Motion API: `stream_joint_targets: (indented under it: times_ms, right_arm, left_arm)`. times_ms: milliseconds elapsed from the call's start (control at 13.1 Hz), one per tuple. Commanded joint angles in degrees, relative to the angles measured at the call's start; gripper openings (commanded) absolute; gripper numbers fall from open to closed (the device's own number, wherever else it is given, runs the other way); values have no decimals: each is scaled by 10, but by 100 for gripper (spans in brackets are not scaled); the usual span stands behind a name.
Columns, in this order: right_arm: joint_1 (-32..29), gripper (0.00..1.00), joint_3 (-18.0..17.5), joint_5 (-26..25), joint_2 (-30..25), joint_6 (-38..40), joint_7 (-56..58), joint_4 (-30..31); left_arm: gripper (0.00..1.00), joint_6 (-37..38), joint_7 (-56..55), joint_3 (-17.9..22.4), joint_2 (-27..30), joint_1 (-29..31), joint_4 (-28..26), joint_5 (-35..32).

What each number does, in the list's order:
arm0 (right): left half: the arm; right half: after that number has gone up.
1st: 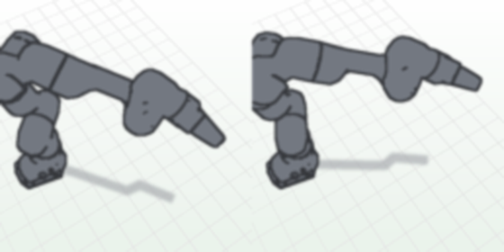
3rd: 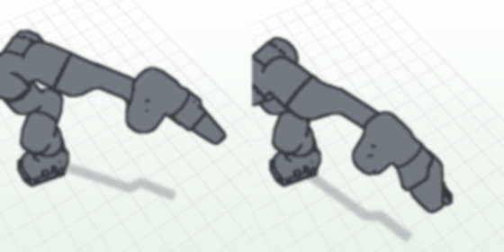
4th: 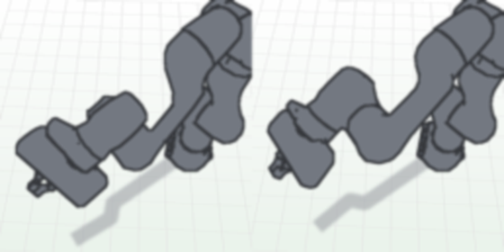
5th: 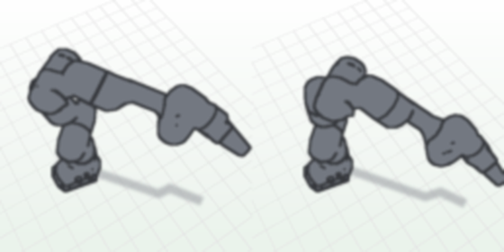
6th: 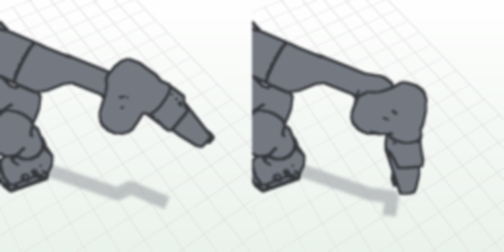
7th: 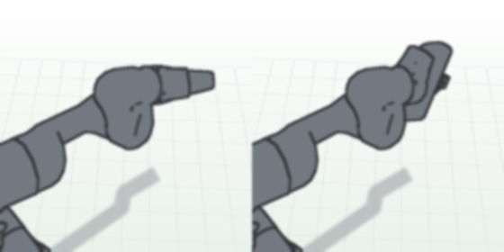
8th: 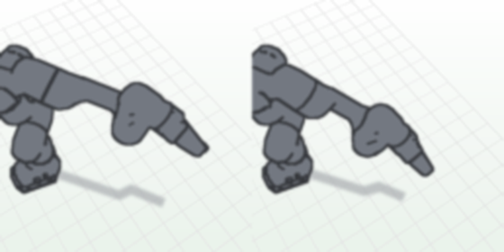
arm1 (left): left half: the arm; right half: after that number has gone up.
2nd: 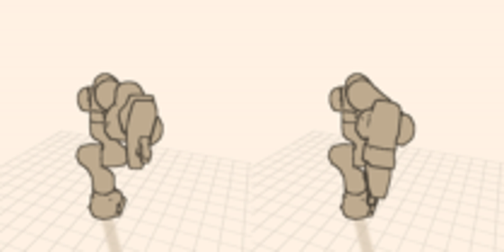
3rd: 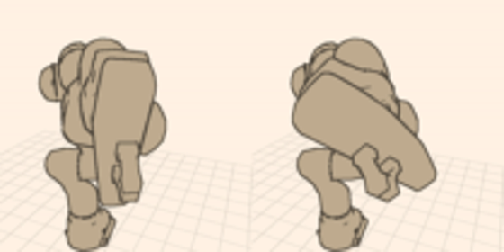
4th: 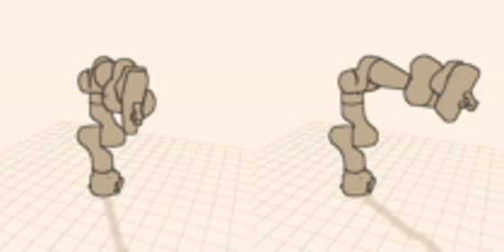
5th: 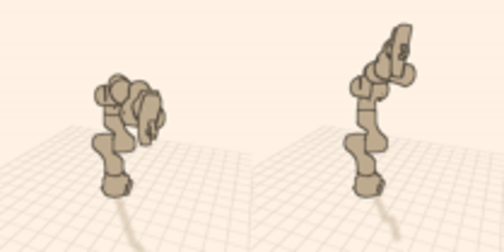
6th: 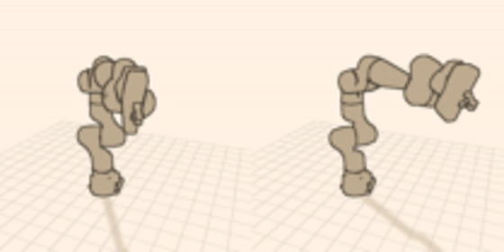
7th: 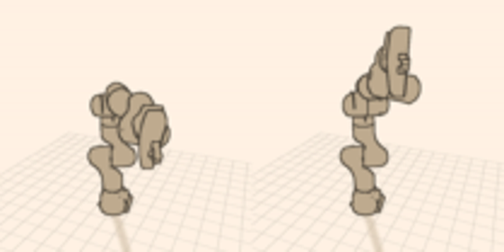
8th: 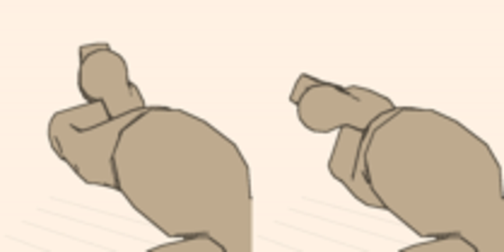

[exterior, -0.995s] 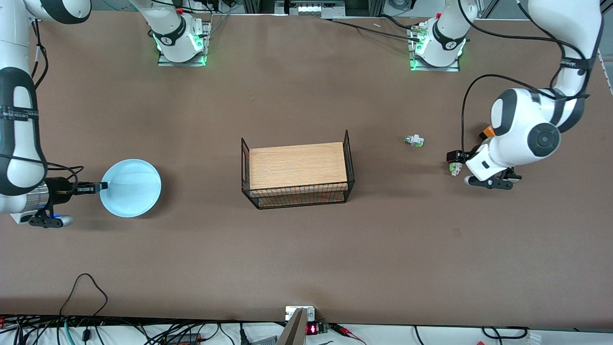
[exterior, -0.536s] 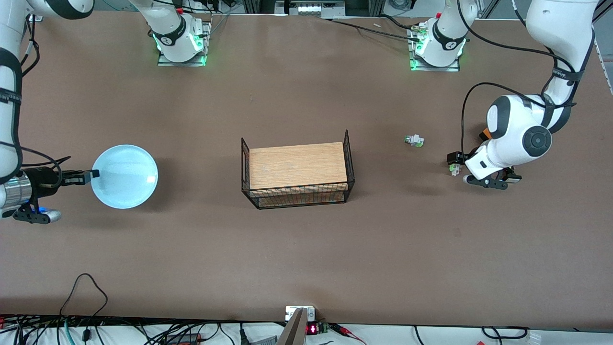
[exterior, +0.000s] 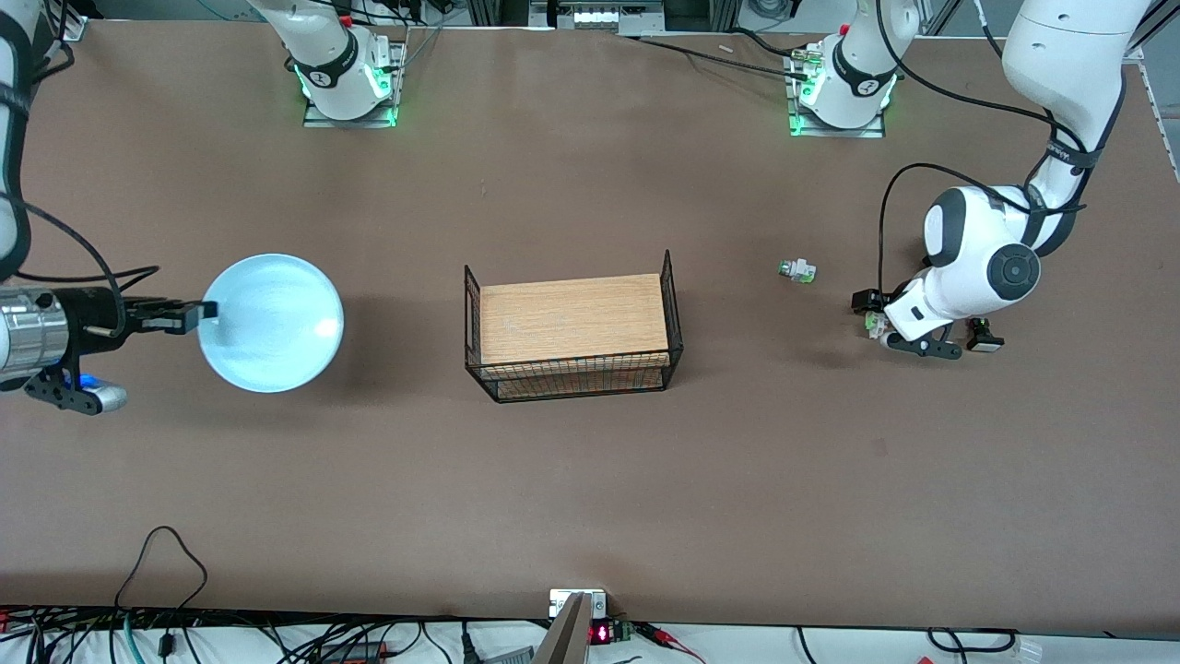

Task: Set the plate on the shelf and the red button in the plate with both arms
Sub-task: 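Carry the plate toward the wooden box while the left gripper lifts the switch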

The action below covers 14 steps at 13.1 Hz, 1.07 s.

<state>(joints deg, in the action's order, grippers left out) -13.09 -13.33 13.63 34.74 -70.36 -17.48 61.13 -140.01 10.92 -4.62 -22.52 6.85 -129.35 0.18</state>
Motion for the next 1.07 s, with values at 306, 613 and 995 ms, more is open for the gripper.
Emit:
stream_joint_targets:
  times_ms: [306, 613, 995]
  right_arm:
    - [37, 0, -101, 43, -19, -2, -300, 1]
    - [106, 0, -100, 25, -22, -47, -360, 1]
    - [173, 0, -100, -25, -33, -50, -357, 9]
  left_arm:
    - [30, -5, 4, -4, 6, -1, -10, -7]
    - [1, 15, 1, -7, 21, -4, -4, -7]
    - [0, 151, 1, -7, 60, -4, 82, -7]
